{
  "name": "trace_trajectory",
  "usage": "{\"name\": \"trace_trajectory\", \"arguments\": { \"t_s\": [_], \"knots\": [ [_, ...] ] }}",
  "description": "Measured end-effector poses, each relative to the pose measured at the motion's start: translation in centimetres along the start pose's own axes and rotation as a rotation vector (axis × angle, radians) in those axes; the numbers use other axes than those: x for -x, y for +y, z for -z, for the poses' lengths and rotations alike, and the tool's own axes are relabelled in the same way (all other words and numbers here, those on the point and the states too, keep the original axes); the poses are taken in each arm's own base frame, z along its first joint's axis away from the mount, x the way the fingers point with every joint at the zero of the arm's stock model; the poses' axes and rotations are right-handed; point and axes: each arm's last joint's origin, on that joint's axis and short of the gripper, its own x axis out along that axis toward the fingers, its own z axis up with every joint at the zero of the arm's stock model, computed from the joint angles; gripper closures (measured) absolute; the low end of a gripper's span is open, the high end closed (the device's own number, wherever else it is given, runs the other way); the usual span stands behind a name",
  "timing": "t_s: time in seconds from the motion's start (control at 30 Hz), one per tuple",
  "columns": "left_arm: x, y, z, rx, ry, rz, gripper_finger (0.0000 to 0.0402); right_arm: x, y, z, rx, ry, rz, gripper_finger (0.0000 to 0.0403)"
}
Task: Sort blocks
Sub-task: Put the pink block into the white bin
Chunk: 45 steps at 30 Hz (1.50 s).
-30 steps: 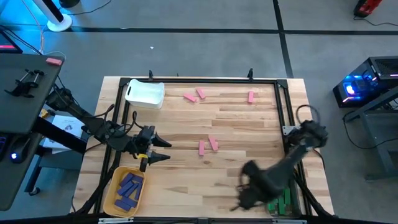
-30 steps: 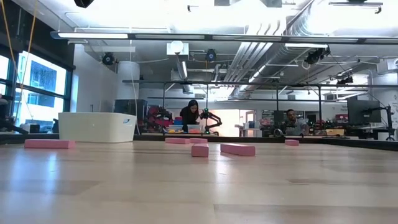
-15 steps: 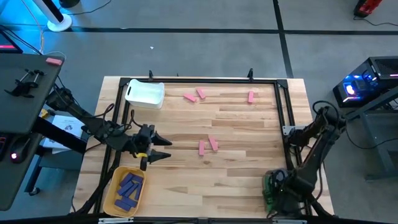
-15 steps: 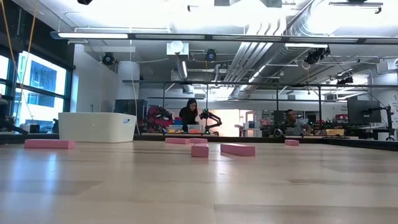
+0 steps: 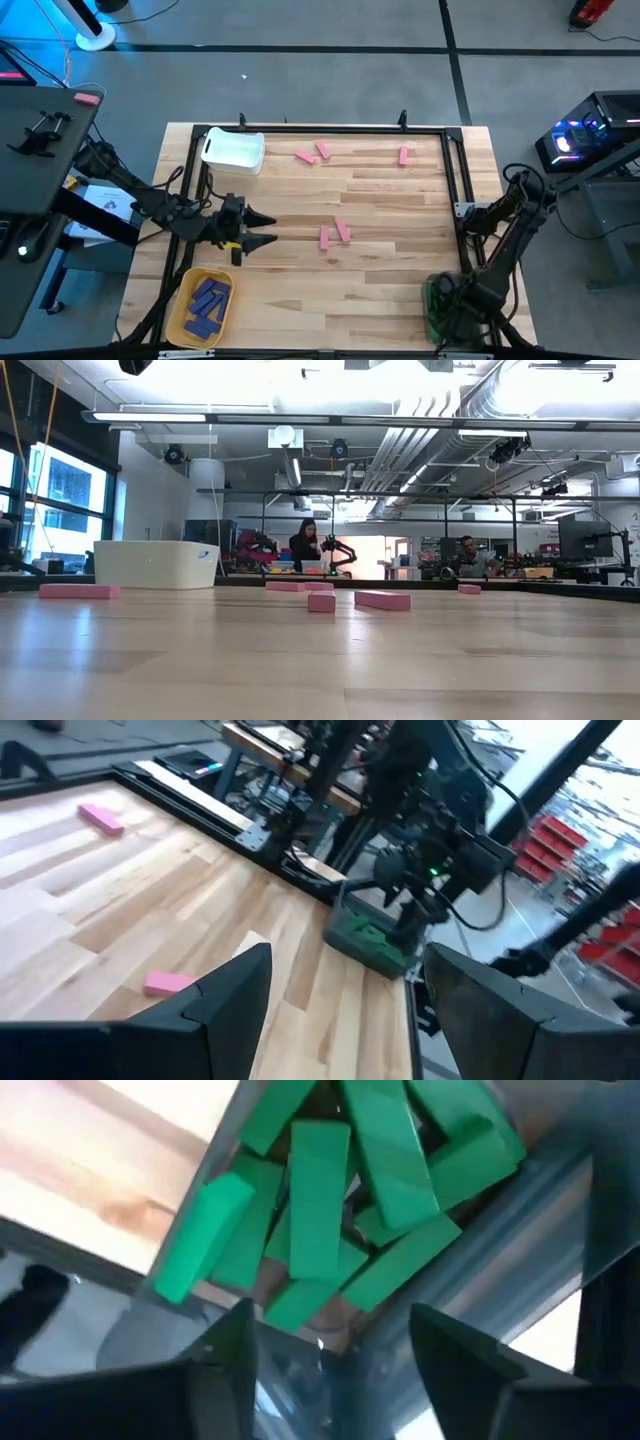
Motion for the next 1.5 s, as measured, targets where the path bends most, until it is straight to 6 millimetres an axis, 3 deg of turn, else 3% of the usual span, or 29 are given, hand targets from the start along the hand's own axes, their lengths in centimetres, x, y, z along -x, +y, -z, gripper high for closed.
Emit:
{"name": "trace_trajectory", "arguments": {
  "t_s": [0.1, 0.2, 0.3, 0.4, 0.53, 0.63, 0.73, 0.87, 1.23, 1.5],
  "knots": [
    [-0.2, 0.3, -0.3, 0.043, -0.018, -0.023, 0.0154, 0.6, 0.4, 0.4, 0.092, 0.024, -0.033, 0.0181],
    [-0.7, 0.7, -0.5, 0.094, -0.009, -0.019, 0.0154, 1.9, 1.6, 1.0, 0.187, -0.069, -0.189, 0.017],
    [-1.8, 1.3, 0.0, 0.047, 0.104, 0.018, 0.0154, 3.8, 3.5, 1.1, 0.241, -0.331, -0.459, 0.017],
    [-3.1, 3.3, 0.7, -0.064, 0.378, -0.088, 0.0154, 5.7, 5.1, -0.1, 0.174, -0.626, -0.655, 0.0171],
    [-3.3, 8.0, 1.3, -0.222, 0.787, -0.415, 0.0154, 7.7, 6.4, -3.5, 0.048, -0.861, -0.72, 0.0171],
    [-2.7, 11.1, 1.4, -0.231, 1.017, -0.559, 0.0154, 8.8, 7.2, -6.9, 0.028, -0.939, -0.673, 0.0171],
    [-2.1, 13.2, 2.0, -0.197, 1.183, -0.567, 0.0154, 9.9, 7.6, -10.6, -0.009, -0.977, -0.622, 0.0171],
    [-1.9, 15.2, 3.6, -0.144, 1.271, -0.554, 0.0154, 11.3, 7.5, -15.6, -0.077, -0.982, -0.592, 0.0171],
    [-2.9, 16.6, 5.3, -0.171, 1.336, -0.464, 0.0154, 15.2, 5.7, -25.4, 0.076, -0.983, -0.655, 0.0171],
    [-4.4, 17.9, 7.1, -0.106, 1.421, -0.547, 0.0154, 16.5, 3.4, -29.6, 0.288, -0.972, -0.65, 0.0171]
  ]
}}
